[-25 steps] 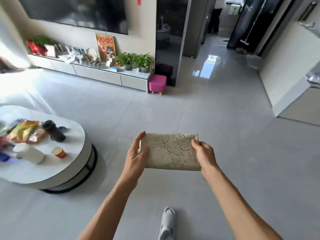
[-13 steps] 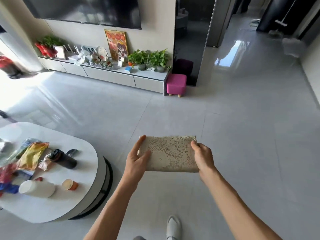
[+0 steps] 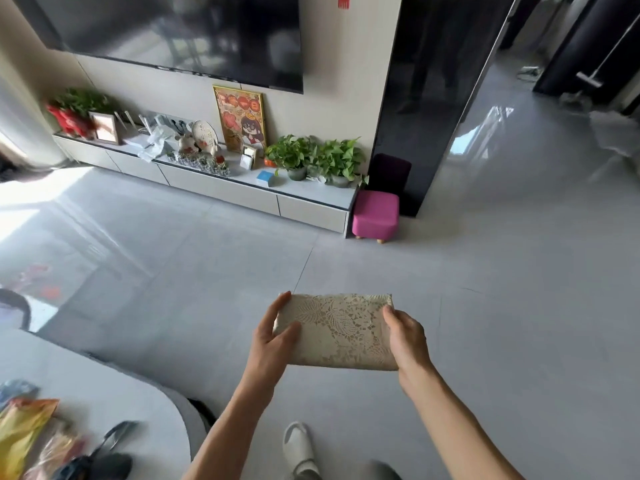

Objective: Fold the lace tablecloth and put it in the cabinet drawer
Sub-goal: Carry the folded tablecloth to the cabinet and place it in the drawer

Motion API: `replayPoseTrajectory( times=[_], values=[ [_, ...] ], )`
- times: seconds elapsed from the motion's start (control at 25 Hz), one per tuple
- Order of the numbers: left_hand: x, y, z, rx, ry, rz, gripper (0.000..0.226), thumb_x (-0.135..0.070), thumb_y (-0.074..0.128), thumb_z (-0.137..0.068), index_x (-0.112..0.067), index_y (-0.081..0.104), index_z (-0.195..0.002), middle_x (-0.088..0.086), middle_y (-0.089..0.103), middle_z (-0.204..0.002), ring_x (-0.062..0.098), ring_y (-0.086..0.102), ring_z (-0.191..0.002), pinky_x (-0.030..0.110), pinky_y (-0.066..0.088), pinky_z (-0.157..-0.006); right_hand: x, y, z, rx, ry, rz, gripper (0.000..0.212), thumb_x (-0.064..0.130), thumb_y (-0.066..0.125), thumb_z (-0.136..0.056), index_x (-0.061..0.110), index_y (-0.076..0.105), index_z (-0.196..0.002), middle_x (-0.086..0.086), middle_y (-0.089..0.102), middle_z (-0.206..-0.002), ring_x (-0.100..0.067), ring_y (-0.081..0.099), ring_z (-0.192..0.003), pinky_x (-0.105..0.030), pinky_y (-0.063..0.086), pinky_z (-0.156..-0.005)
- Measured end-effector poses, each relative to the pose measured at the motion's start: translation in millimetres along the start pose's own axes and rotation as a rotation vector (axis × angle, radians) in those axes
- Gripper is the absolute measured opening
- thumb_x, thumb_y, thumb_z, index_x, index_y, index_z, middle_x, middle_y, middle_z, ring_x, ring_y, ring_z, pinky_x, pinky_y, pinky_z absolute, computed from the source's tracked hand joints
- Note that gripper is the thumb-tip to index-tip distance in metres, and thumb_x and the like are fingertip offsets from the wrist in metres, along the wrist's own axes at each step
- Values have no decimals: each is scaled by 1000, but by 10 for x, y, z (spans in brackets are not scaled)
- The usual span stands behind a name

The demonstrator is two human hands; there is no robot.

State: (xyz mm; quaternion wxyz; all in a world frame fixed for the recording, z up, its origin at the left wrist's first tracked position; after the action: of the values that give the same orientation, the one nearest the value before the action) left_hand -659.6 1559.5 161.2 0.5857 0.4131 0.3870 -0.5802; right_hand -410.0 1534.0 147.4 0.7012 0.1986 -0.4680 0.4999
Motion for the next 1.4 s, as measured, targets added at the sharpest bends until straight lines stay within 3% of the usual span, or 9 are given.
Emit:
replayPoseTrajectory(
  times=[0.12,0.28,0.44,0.64,0.8,0.88,1.04,1.24,1.4],
  values=[
    [-352,-39,-825,41,-27,-28,51,-8,58,-91,-49,58,-122,-12,68,-107,0,67,-82,14,51,-64,418,319,-549,-56,51,-34,40,36,54,-96,1,56,-76,-15,55,-73,-28,52,-74,-30,34,-64],
    [-666,-70,-1994,50,-41,-42,50,-19,64,-83,-52,58,-120,-9,67,-113,1,67,-85,17,53,-66,880,830,-1508,-129,53,-64,33,33,60,-93,1,63,-93,-14,67,-104,-26,63,-102,-39,53,-86],
    [-871,-151,-3135,-21,-58,-57,52,-23,62,-76,-51,59,-119,-9,65,-120,0,67,-89,16,52,-68,1295,1462,-2567,-90,38,-11,27,27,58,-94,5,66,-80,-19,68,-89,-20,57,-70,-28,41,-61],
    [-1175,-325,-4361,-6,-78,-65,53,-22,63,-76,-43,58,-124,-8,61,-127,-3,66,-90,14,52,-68,1708,2152,-3520,-58,98,43,34,25,54,-96,-3,58,-79,-10,54,-69,-21,47,-66,-31,33,-57],
    [-1303,-450,-5443,83,-109,-85,50,-9,63,-88,-43,56,-124,1,55,-138,18,60,-117,39,51,-99,2022,2653,-4149,-183,119,25,19,28,56,-96,18,67,-84,1,65,-79,-10,57,-71,-26,41,-60],
    [-1270,-540,-6022,167,-128,-112,51,-4,60,-90,-42,57,-124,3,55,-139,21,58,-121,47,47,-103,2093,2931,-4400,-268,134,-21,11,32,57,-95,30,68,-93,9,68,-86,-1,59,-79,-24,43,-62],
    [-1355,-675,-7242,328,-52,-212,50,-7,62,-86,-38,57,-124,1,61,-131,16,61,-111,25,51,-95,2128,3509,-4886,-370,198,-99,6,39,63,-91,37,69,-92,15,69,-92,4,59,-88,-21,44,-66],
    [-924,-790,-8419,425,-118,-223,54,7,58,-90,-28,54,-131,11,56,-138,35,53,-126,51,46,-103,1843,4114,-5801,-325,286,-103,22,41,61,-92,30,69,-109,6,70,-111,-14,61,-108,-32,48,-83],
    [160,-890,-9204,375,-153,-206,56,10,59,-89,-32,56,-126,10,58,-136,23,62,-113,40,52,-97,811,4507,-6769,-291,371,-99,31,54,58,-89,33,70,-109,7,71,-113,-16,62,-110,-39,48,-96]
  ],
)
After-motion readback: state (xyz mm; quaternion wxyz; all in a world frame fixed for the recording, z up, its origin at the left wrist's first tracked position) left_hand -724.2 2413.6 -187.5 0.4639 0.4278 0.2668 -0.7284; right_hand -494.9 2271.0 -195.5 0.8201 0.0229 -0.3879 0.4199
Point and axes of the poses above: each hand's wrist, its own z-axis away from the middle knuckle, its own y-axis out of the palm, x = y × z, the point moved 8 cm from there along -z, towards the middle knuckle
